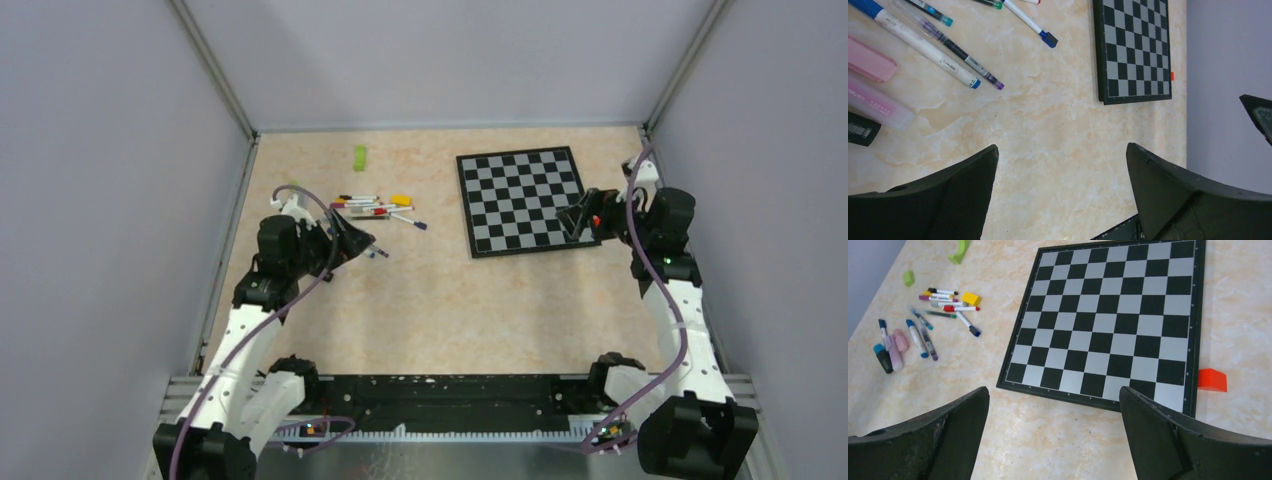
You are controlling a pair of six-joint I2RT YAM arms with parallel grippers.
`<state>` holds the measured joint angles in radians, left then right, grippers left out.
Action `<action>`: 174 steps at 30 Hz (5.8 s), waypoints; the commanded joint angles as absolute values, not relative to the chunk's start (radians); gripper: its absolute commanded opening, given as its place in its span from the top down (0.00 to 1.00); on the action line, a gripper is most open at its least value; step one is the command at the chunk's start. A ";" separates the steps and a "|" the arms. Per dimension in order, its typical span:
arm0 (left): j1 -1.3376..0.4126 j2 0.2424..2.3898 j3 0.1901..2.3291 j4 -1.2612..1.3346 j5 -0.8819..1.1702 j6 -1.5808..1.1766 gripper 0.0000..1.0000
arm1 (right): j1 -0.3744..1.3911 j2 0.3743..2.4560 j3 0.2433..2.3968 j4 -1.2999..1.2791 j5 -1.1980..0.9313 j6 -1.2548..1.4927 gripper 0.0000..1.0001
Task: Open the pen caps
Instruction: Pick up the pen from the center of the board.
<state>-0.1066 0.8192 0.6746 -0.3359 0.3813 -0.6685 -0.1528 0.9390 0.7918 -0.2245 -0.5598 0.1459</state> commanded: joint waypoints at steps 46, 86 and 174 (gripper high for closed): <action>-0.209 1.684 1.068 -0.480 -0.211 -0.931 0.63 | -0.147 0.956 0.716 -0.218 -0.804 -0.202 0.05; -0.198 1.713 1.050 -0.525 -0.246 -0.917 0.87 | -0.147 0.950 0.719 -0.227 -0.789 -0.210 0.05; -1.021 1.400 0.584 1.098 -0.179 -0.627 0.08 | 0.199 1.127 0.648 -0.056 -1.159 -0.117 1.00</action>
